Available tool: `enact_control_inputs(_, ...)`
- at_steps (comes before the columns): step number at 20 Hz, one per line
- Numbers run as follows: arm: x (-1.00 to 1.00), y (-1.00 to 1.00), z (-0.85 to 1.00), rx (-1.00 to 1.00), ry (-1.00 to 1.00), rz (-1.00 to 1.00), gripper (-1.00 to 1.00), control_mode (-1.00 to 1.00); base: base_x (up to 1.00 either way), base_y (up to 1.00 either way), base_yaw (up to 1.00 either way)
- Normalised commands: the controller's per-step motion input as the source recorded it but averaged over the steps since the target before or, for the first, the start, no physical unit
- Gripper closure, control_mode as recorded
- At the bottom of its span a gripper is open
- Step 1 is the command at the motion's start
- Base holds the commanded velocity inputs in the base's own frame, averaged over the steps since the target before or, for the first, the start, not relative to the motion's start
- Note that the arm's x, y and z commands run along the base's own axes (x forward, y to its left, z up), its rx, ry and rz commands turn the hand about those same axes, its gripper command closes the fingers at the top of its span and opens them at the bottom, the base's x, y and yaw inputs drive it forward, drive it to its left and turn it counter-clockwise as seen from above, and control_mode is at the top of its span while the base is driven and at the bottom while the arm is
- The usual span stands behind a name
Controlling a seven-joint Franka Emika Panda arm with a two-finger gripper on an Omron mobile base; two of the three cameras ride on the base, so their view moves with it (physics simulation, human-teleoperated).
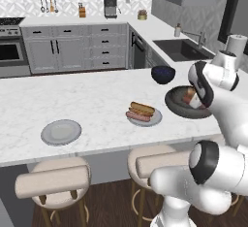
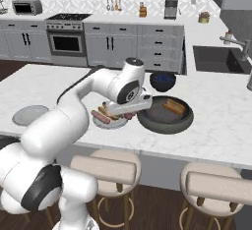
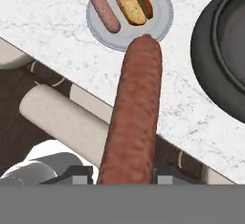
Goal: Place one bun and one sausage from the bowl on each plate.
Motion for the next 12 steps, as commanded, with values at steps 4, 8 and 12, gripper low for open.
enact_control_inputs(4,-0.47,1.00,0.00,-0.04,0.00,0.30,1.00,-1.00,0.00,0.00,0.00)
enact_control_inputs(8,0.00,1.00,0.00,-0.01,0.00,0.06,1.00,-1.00,0.00,0.00,0.00)
enact_control_inputs(12,0.00,1.00,-0.16,0.00,0.00,0.00,1.00,-1.00,0.00,0.00,0.00)
